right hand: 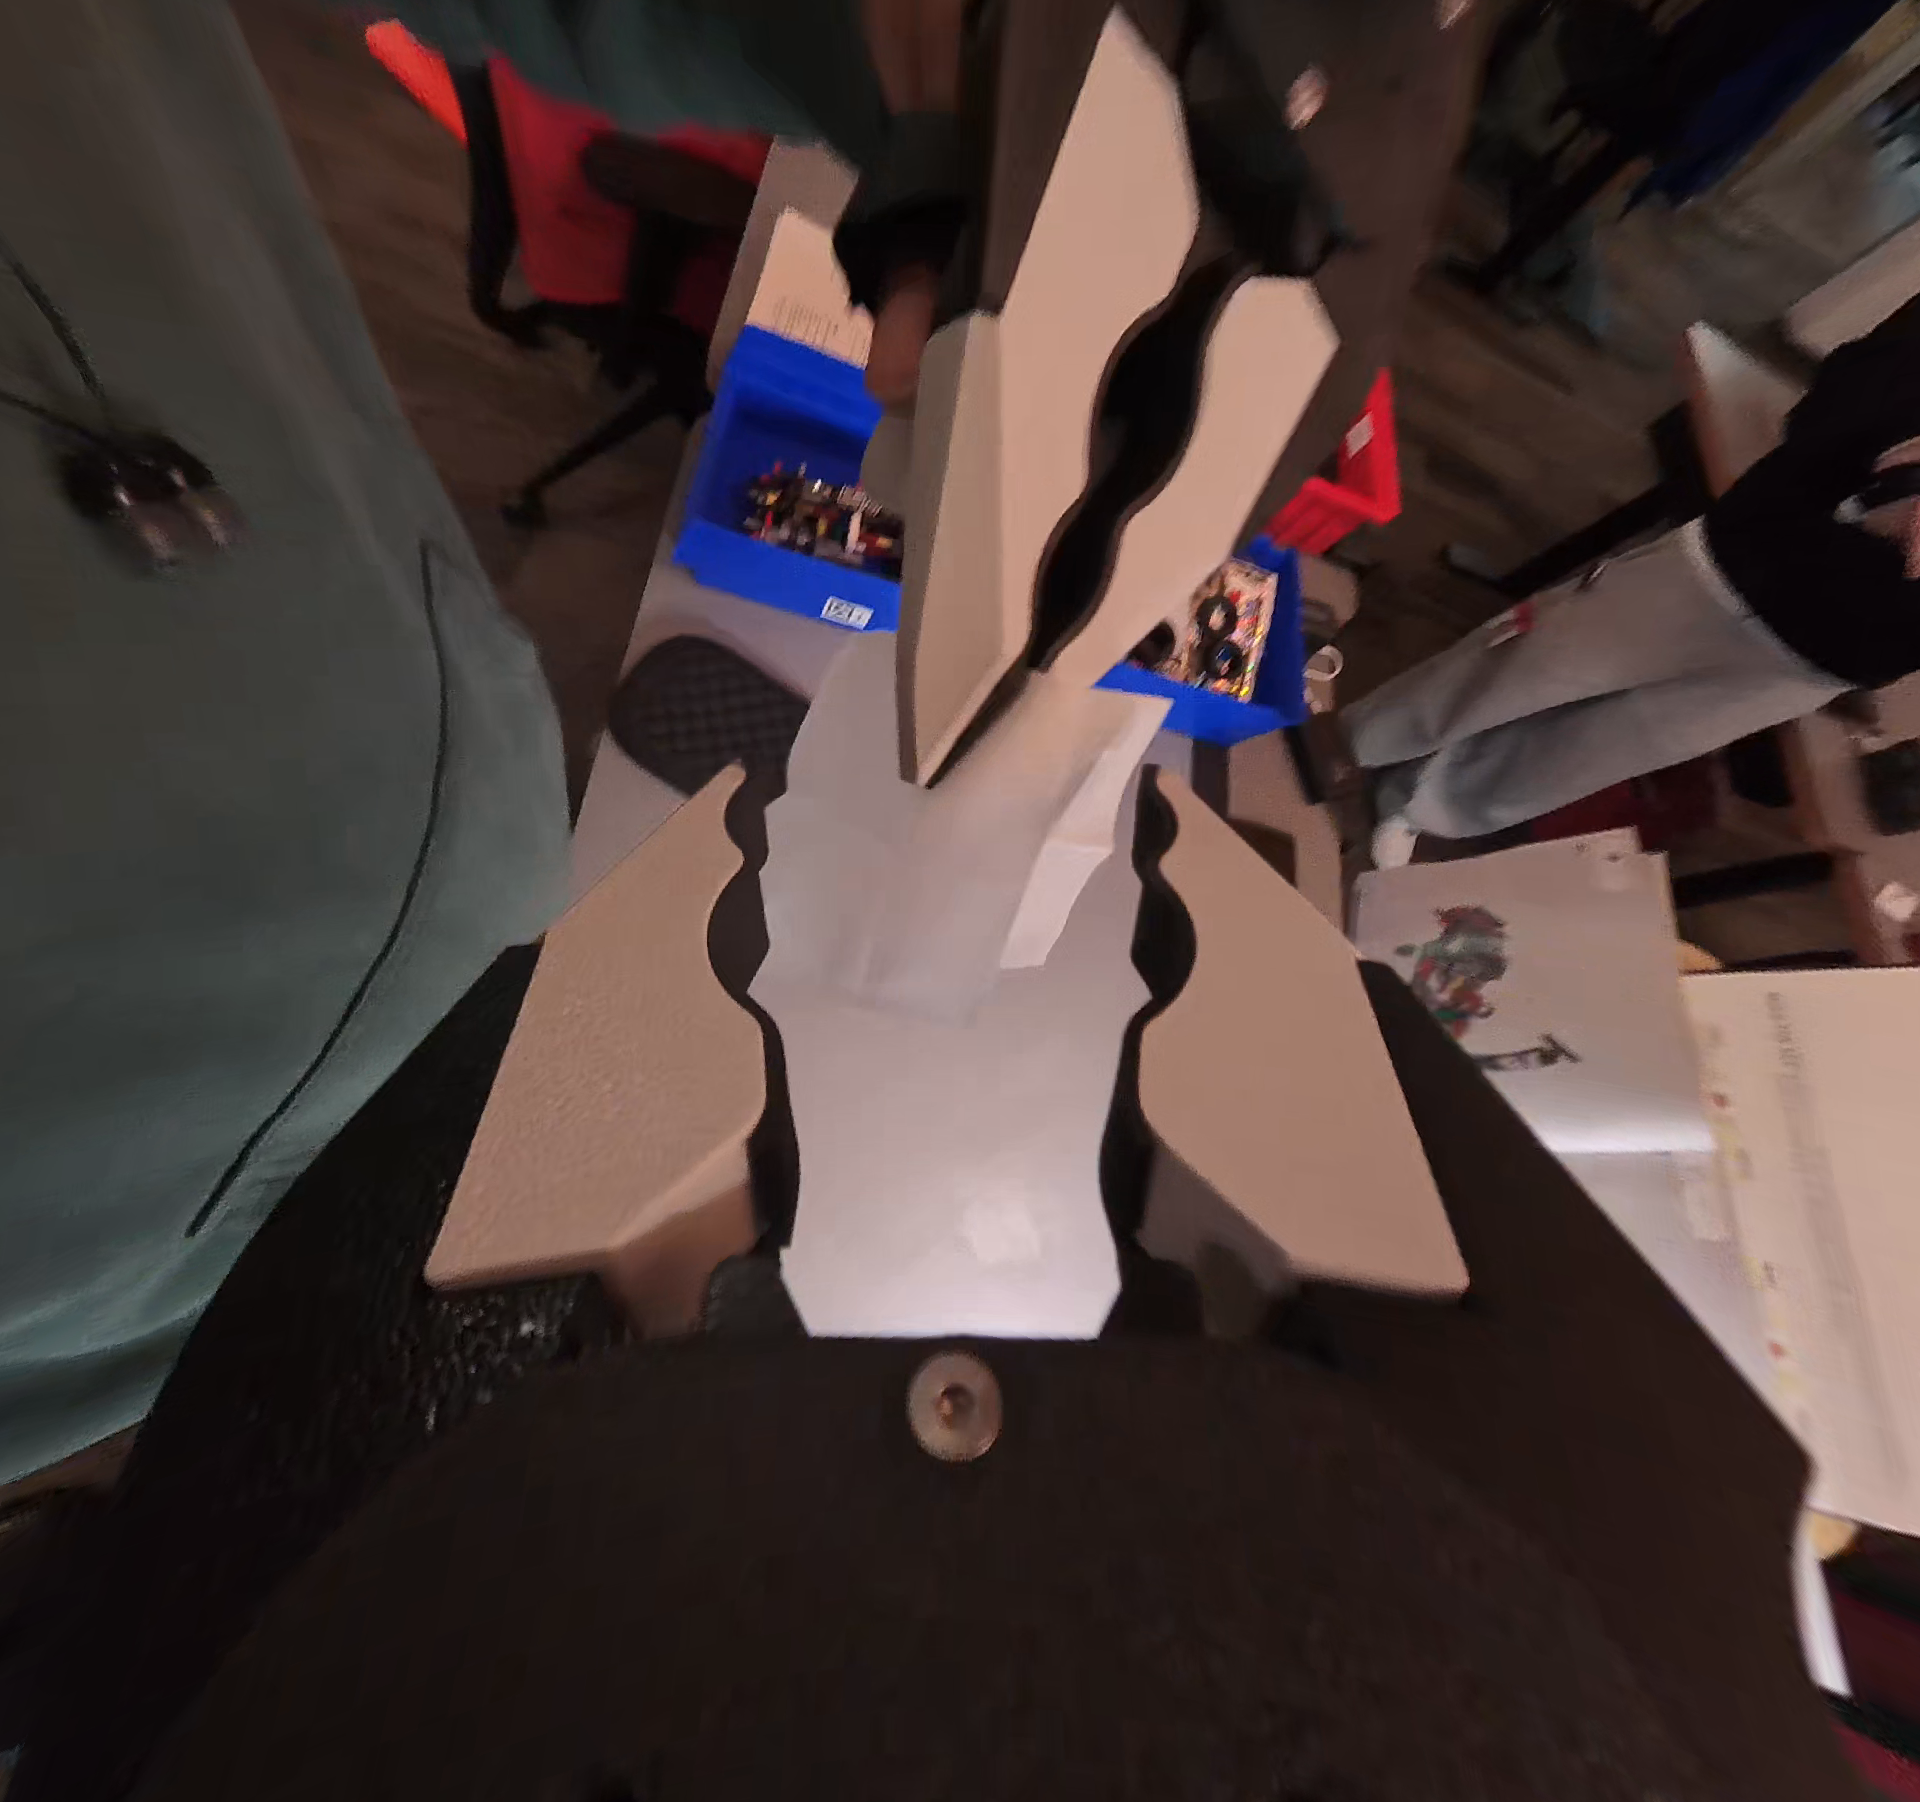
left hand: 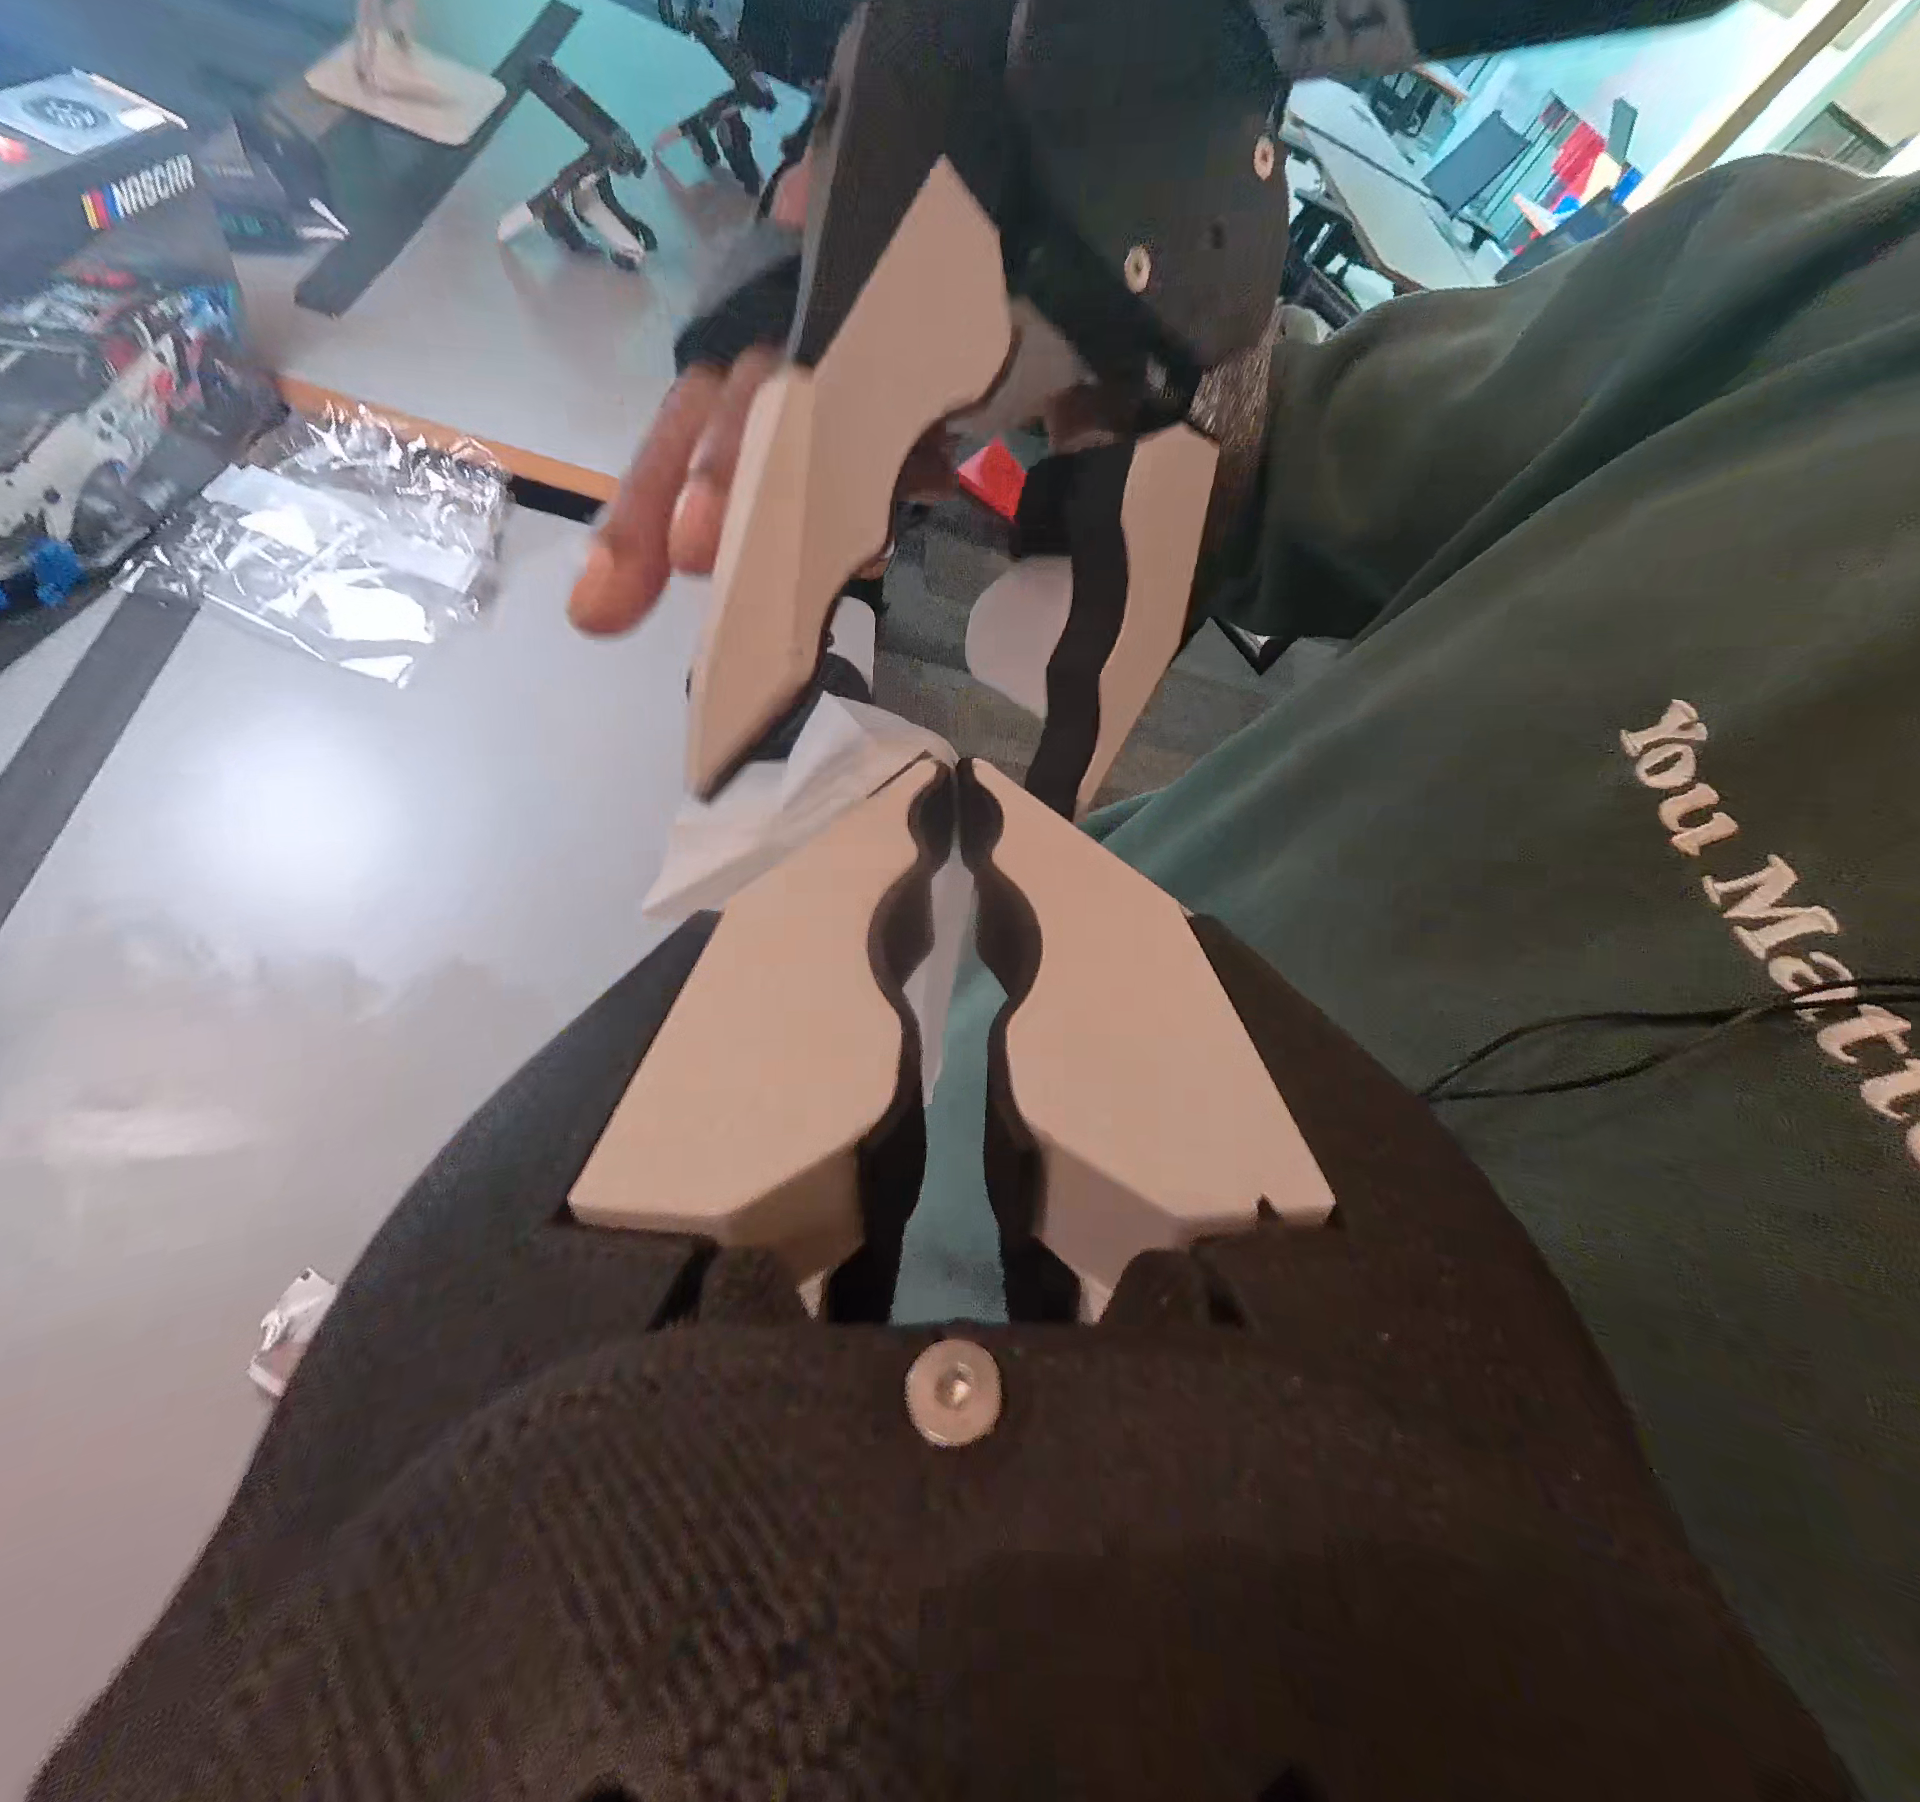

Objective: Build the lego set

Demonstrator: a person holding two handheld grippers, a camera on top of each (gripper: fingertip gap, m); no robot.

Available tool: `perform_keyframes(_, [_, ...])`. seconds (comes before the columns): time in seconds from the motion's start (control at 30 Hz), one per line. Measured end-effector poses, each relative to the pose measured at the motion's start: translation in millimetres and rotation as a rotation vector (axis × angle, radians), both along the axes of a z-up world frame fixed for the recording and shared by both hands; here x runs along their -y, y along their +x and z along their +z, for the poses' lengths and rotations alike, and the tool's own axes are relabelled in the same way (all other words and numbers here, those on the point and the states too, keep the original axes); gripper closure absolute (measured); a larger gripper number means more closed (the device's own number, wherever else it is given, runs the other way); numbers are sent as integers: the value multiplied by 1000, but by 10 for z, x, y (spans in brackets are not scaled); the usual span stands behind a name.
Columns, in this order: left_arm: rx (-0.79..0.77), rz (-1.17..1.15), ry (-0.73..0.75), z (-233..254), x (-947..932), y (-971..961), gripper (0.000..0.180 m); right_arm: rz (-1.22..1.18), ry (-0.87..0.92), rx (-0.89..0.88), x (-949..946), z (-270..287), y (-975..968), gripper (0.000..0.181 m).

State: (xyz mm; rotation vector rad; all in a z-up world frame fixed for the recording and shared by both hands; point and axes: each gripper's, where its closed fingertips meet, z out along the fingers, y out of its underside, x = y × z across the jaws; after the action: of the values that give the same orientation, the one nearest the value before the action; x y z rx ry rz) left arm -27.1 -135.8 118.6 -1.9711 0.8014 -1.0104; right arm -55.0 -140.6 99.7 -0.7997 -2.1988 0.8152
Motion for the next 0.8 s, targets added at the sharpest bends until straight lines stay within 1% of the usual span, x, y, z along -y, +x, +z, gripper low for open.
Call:
perform_keyframes(0.07, [-10, -6, -27, -45, -16, 14, 180, 3, -21, 25, 3, -143, 1, 121])
perform_keyframes(0.13, [-17, 1, -46, -87, -44, 7, 180, 21, -81, 38, 38, -190, 29, 141])
perform_keyframes(0.17, [-12, 7, -54, -95, -59, 3, 180, 17, -94, 43, 19, -214, 36, 147])
perform_keyframes(0.47, [71, 51, -68, -36, -135, -63, 180, 28, -283, 91, -2, -339, 62, 180])
perform_keyframes(0.53, [79, 65, -66, -31, -141, -95, 179, 42, -326, 97, 12, -326, 62, 181])
perform_keyframes(0.63, [73, 84, -15, 11, -118, -152, 164, 54, -411, 110, 12, -296, 76, 181])
perform_keyframes(0.73, [-31, 157, 114, 37, -133, -248, 156, 73, -491, 129, 8, -261, 113, 181])
perform_keyframes(0.8, [-108, 210, 203, 77, -143, -320, 140, 76, -516, 135, -7, -246, 127, 181])
